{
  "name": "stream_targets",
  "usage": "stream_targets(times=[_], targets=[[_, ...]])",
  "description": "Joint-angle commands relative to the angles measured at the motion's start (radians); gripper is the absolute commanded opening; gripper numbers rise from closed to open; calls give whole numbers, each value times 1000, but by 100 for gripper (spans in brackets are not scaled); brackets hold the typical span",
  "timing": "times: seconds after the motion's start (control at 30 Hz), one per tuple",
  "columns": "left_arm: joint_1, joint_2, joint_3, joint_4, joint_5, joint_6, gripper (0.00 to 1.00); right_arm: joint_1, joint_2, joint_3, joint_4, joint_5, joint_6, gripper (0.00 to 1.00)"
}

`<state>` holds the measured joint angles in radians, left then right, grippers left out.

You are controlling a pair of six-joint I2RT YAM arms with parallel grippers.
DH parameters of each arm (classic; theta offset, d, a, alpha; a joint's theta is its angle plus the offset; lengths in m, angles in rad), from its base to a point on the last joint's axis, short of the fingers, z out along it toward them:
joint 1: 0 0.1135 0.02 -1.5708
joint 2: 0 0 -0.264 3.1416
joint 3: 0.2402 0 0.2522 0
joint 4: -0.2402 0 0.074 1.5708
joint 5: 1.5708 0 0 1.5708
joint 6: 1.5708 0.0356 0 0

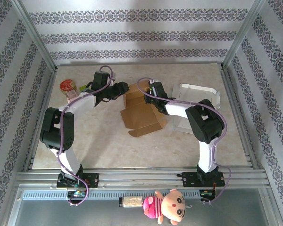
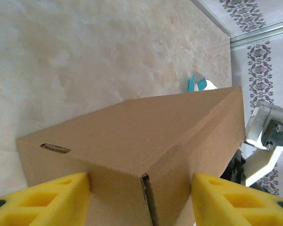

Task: Fold the paper box

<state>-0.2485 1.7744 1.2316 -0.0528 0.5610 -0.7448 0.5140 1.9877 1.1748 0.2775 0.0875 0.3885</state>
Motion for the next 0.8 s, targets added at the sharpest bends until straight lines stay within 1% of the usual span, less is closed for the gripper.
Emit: stream_targets(times=[0.0,0.07,0.13,0.17,0.23,0.3,0.37,0.4,0.47,0.5,0.53,0.57,0.6,0.63,0.67,0.77], targets=[[-20,-25,-24,-21,28,3,58,23,28,6,12,-32,68,13],[-21,-33,-28,-21,28,2,58,29,12,-6,-6,4,70,4],[-21,-39,-35,-10,34,-9,59,39,-3,-10,-38,41,76,2],[-20,-42,-39,1,40,-18,59,43,-4,-11,-44,46,76,5],[-20,-42,-45,21,52,-39,59,52,1,0,-49,58,74,17],[-20,-43,-46,35,59,-53,59,55,19,35,-63,58,77,18],[-21,-49,-44,35,61,-57,61,58,29,63,-75,52,63,12],[-21,-62,-44,34,54,-57,61,59,24,72,-77,53,30,9],[-12,-113,-62,26,14,-70,65,59,-12,73,-91,48,-79,2],[-3,-155,-80,32,-6,-94,67,58,-46,67,-110,45,-153,0],[8,-198,-108,56,-19,-119,68,55,-82,60,-132,16,-228,0],[22,-255,-142,96,-36,-141,69,43,-129,60,-184,-49,-320,0],[35,-315,-172,116,-71,-149,70,27,-175,78,-275,-125,-400,0],[43,-374,-192,113,-109,-139,71,13,-208,110,-384,-171,-470,0],[55,-437,-210,94,-151,-115,71,0,-239,162,-533,-202,-568,0],[76,-592,-231,-1,-262,6,69,-12,-277,341,-970,-154,-867,0]])
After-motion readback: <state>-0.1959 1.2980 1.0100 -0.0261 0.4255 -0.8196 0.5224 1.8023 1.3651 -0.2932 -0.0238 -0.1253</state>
